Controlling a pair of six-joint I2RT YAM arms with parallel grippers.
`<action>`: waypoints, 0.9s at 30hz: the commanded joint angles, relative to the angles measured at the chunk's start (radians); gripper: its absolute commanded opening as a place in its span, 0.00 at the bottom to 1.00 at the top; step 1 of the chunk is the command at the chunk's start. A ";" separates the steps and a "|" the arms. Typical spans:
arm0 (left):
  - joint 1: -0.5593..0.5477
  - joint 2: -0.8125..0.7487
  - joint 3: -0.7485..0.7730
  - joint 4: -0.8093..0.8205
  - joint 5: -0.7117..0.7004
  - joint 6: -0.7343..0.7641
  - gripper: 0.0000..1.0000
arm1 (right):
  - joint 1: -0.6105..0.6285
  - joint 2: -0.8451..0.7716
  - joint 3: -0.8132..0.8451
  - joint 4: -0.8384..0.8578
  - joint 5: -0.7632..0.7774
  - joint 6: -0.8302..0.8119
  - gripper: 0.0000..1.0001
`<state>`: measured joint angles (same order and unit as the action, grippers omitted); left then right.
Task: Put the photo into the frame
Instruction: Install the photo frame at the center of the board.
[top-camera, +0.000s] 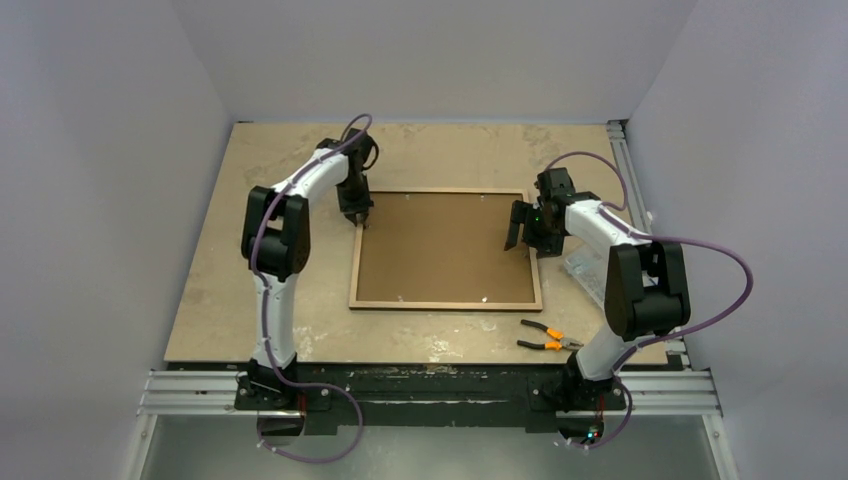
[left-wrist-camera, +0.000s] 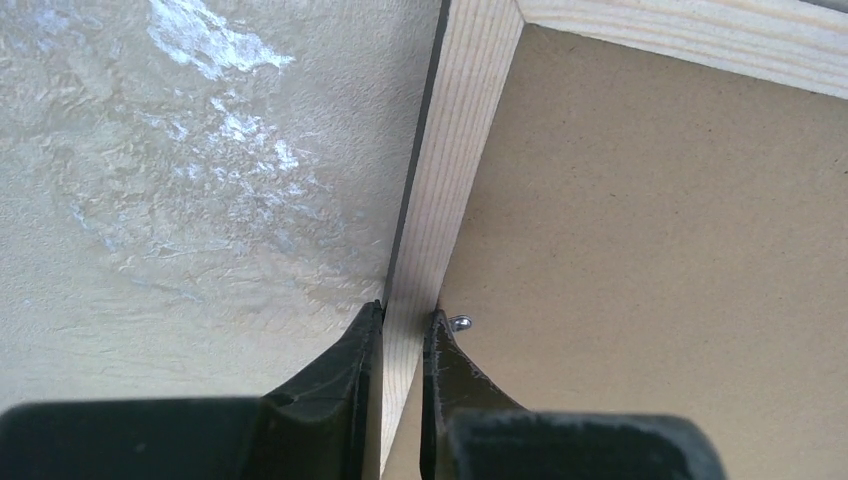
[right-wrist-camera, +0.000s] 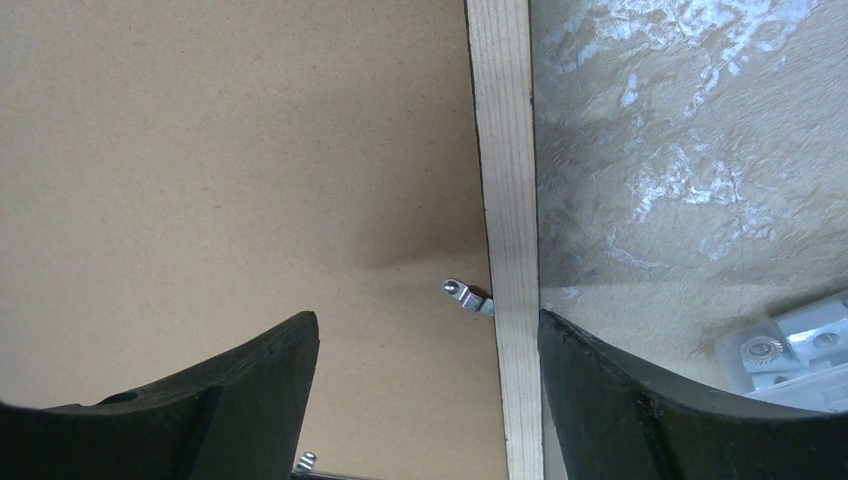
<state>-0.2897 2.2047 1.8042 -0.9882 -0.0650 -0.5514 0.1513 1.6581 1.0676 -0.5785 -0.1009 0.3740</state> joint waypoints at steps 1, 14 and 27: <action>-0.005 -0.005 -0.055 0.044 0.018 -0.010 0.00 | 0.002 0.002 0.023 0.003 -0.043 -0.004 0.78; 0.050 -0.307 -0.268 0.195 0.247 -0.036 0.68 | 0.002 0.006 -0.003 -0.006 -0.044 -0.032 0.77; 0.092 -0.779 -0.671 0.358 0.434 -0.027 0.85 | 0.085 0.017 -0.014 0.019 -0.110 0.025 0.76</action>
<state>-0.1917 1.5406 1.2476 -0.7273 0.2459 -0.5819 0.1631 1.6619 1.0637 -0.5777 -0.1089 0.3534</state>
